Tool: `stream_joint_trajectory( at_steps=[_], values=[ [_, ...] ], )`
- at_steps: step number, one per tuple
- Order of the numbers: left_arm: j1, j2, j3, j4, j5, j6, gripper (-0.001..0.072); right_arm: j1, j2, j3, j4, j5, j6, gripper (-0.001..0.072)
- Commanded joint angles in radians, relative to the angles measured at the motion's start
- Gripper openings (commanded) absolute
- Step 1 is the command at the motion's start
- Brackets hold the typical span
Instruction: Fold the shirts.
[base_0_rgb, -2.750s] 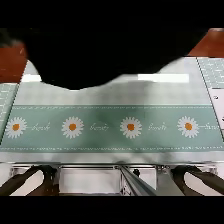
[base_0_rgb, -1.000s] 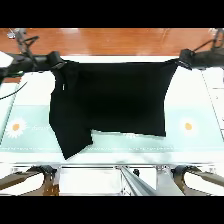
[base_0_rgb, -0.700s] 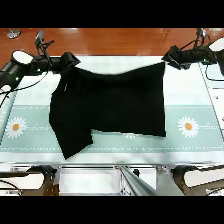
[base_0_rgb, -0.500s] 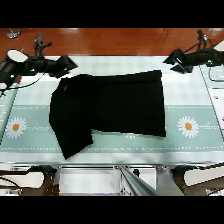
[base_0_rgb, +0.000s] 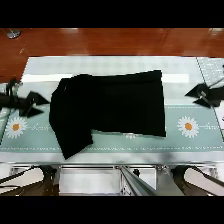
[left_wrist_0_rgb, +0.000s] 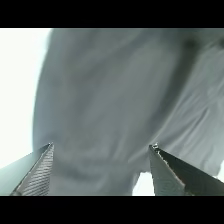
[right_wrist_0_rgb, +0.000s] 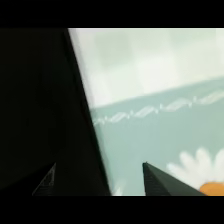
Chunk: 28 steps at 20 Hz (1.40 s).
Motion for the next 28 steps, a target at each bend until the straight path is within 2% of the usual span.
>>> stream_joint_trajectory(
  at_steps=[1, 6, 11, 16, 19, 20, 21, 22, 23, 25, 28],
  values=[
    [0.146, 0.058, -0.209, -0.077, -0.026, 0.091, 0.0703, -0.039, 0.214, -0.332, 0.183, -0.08, -0.097, 0.062],
    [0.192, 0.041, -0.239, -0.071, 0.012, 0.127, 0.0701, -0.039, 0.275, -0.467, 0.229, -0.069, -0.097, 0.062],
    [0.158, 0.03, -0.24, -0.078, 0.106, 0.161, 0.07, -0.039, 0.275, -0.47, 0.252, -0.058, -0.096, 0.062],
    [0.078, -0.019, -0.24, -0.089, 0.117, 0.22, 0.0699, -0.039, 0.275, -0.47, 0.253, -0.06, -0.092, 0.062],
    [0.025, -0.044, -0.239, -0.089, 0.128, 0.214, 0.0692, -0.039, 0.275, -0.47, 0.252, -0.061, -0.09, 0.062],
    [0.013, -0.048, -0.239, -0.089, 0.126, 0.214, 0.0613, -0.04, 0.275, -0.47, 0.251, -0.063, -0.09, 0.062],
    [0.007, -0.049, -0.239, -0.088, 0.123, 0.216, 0.0441, -0.048, 0.275, -0.464, 0.241, -0.067, -0.09, 0.062],
    [0.007, -0.049, -0.238, -0.088, 0.113, 0.223, 0.0065, -0.065, 0.275, -0.454, 0.23, -0.068, -0.085, 0.062],
    [0.007, -0.048, -0.238, -0.088, 0.105, 0.224, 0.0024, -0.09, 0.275, -0.442, 0.214, -0.064, -0.074, 0.062],
    [0.007, -0.048, -0.235, -0.088, 0.088, 0.232, 0.0024, -0.142, 0.274, -0.437, 0.152, -0.028, -0.066, 0.062],
    [0.007, -0.048, -0.234, -0.088, 0.081, 0.232, 0.0025, -0.113, 0.274, -0.468, -0.08, 0.042, 0.048, 0.062]
  ],
)
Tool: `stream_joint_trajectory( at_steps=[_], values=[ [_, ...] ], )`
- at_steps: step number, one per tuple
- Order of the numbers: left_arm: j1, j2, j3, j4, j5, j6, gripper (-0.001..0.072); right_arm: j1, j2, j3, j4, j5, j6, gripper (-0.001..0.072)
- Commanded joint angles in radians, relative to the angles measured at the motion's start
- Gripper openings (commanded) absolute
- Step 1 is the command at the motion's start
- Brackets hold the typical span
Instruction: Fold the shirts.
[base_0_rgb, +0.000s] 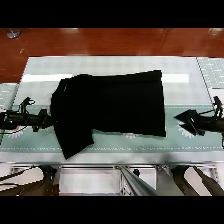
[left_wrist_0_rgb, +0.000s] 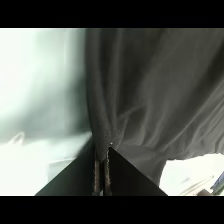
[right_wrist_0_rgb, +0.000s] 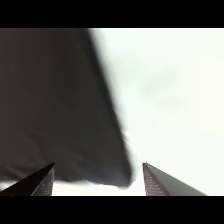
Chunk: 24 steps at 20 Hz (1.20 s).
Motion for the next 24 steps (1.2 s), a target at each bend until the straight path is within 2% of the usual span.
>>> stream_joint_trajectory(
  at_steps=[1, 6, 13, 16, 19, 24],
  values=[
    [-0.003, -0.001, 0.002, -0.003, -0.017, 0.005, 0.0024, 0.042, 0.0, -0.039, -0.214, 0.051, 0.117, 0.062],
    [-0.003, -0.001, 0.002, -0.003, -0.018, 0.005, 0.0024, 0.185, 0.0, -0.071, -0.17, 0.002, 0.126, 0.062],
    [-0.003, -0.001, 0.002, -0.003, -0.019, 0.005, 0.0024, 0.246, -0.044, -0.07, -0.118, -0.045, 0.143, 0.062],
    [-0.003, -0.001, 0.002, -0.003, -0.013, 0.005, 0.0025, 0.246, -0.12, -0.07, -0.027, -0.023, 0.099, 0.062],
    [-0.003, -0.001, 0.002, -0.003, -0.012, 0.003, 0.0025, 0.246, -0.175, -0.07, 0.005, -0.046, 0.101, 0.062],
    [-0.003, -0.001, 0.002, -0.008, -0.006, -0.006, 0.0025, 0.246, -0.235, -0.064, 0.161, -0.146, 0.063, 0.0619]
  ],
)
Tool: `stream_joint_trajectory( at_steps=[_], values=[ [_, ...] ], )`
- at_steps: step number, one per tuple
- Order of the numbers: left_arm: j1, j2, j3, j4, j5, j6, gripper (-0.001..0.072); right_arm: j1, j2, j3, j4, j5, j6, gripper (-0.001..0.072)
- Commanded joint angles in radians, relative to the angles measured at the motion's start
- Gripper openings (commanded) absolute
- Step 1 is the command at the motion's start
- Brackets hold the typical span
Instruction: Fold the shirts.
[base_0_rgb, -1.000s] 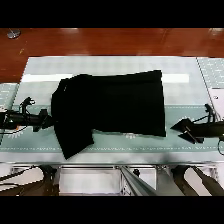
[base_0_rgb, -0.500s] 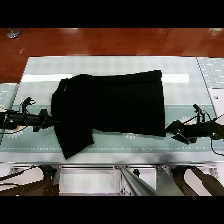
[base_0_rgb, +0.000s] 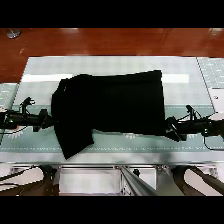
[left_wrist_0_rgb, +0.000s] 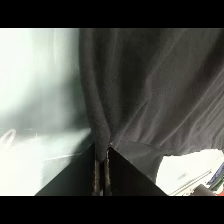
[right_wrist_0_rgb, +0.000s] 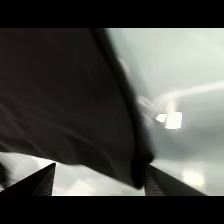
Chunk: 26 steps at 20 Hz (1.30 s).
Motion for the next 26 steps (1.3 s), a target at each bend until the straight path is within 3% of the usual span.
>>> stream_joint_trajectory(
  at_steps=[1, 3, 6, 7, 11, 14, 16, 21, 23, 26],
  values=[
    [0.0, -0.001, 0.001, -0.003, 0.005, -0.005, 0.0025, 0.002, -0.05, 0.002, 0.112, -0.076, -0.04, 0.0618],
    [-0.001, -0.001, 0.001, -0.003, 0.007, -0.005, 0.0024, 0.001, -0.084, 0.002, 0.129, -0.074, -0.06, 0.0574],
    [-0.001, -0.001, 0.001, -0.003, 0.007, -0.005, 0.0024, 0.001, -0.101, 0.016, 0.156, -0.071, -0.114, 0.0233],
    [0.0, -0.001, 0.001, -0.008, 0.007, -0.005, 0.0025, 0.001, -0.101, 0.024, 0.165, -0.058, -0.155, 0.0025],
    [0.0, 0.04, 0.083, -0.153, -0.058, 0.034, 0.0024, 0.001, -0.088, 0.204, 0.146, 0.032, -0.178, 0.0022],
    [-0.008, 0.157, 0.283, -0.38, -0.052, 0.033, 0.0023, 0.001, -0.05, 0.573, 0.161, 0.081, -0.152, 0.0021],
    [-0.015, 0.248, 0.459, -0.474, 0.025, 0.031, 0.0023, 0.001, -0.026, 0.861, 0.149, 0.053, -0.141, 0.0021],
    [-0.015, 0.429, 0.861, -0.438, 0.187, -0.006, 0.0023, 0.0, 0.0, 1.454, 0.071, 0.107, 0.022, 0.0022],
    [-0.015, 0.486, 0.977, -0.367, 0.224, -0.026, 0.0023, 0.0, 0.06, 1.553, 0.068, 0.132, 0.042, 0.0022],
    [-0.015, 0.598, 1.111, -0.124, 0.236, -0.123, 0.0023, 0.0, 0.201, 1.575, -0.028, 0.167, 0.057, 0.0022]
  ],
)
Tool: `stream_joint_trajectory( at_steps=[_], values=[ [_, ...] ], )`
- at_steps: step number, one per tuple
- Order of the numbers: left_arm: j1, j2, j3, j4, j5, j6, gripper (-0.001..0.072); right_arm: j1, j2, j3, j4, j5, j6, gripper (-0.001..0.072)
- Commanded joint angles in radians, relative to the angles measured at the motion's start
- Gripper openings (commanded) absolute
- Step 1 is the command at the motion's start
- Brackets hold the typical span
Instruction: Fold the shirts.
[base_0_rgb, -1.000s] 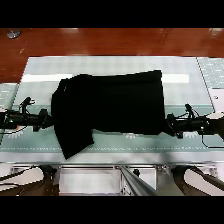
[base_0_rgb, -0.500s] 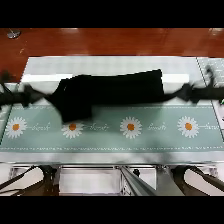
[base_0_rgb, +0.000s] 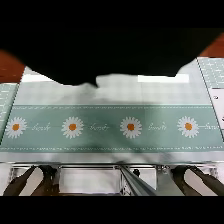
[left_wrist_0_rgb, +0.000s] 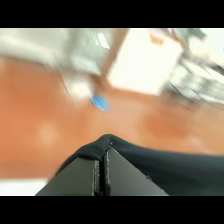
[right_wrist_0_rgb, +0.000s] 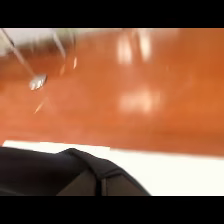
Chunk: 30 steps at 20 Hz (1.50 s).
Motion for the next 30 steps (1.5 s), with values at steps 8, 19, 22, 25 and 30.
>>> stream_joint_trajectory(
  at_steps=[8, 19, 22, 25, 30],
  values=[
    [-0.26, 0.34, 0.174, 0.885, -0.047, -0.224, 0.0023, 0.0, 0.369, 0.093, -0.377, 0.233, 0.128, 0.0022],
    [-0.563, 0.155, -0.249, 1.139, -0.078, -0.374, 0.0023, 0.0, 0.352, -0.656, -0.153, 0.078, 0.028, 0.0022],
    [-0.563, -0.024, -0.371, 1.118, 0.066, -0.453, 0.0023, 0.001, 0.192, -0.827, -0.119, -0.05, -0.046, 0.0022],
    [-0.563, -0.251, -0.39, 1.101, 0.196, -0.545, 0.0024, 0.076, -0.067, -0.813, -0.092, -0.187, -0.121, 0.0021],
    [-0.57, -0.561, -0.33, 1.055, 0.384, -0.765, 0.0024, 0.158, -0.563, -0.472, -0.113, -0.262, -0.025, 0.0022]
  ],
)
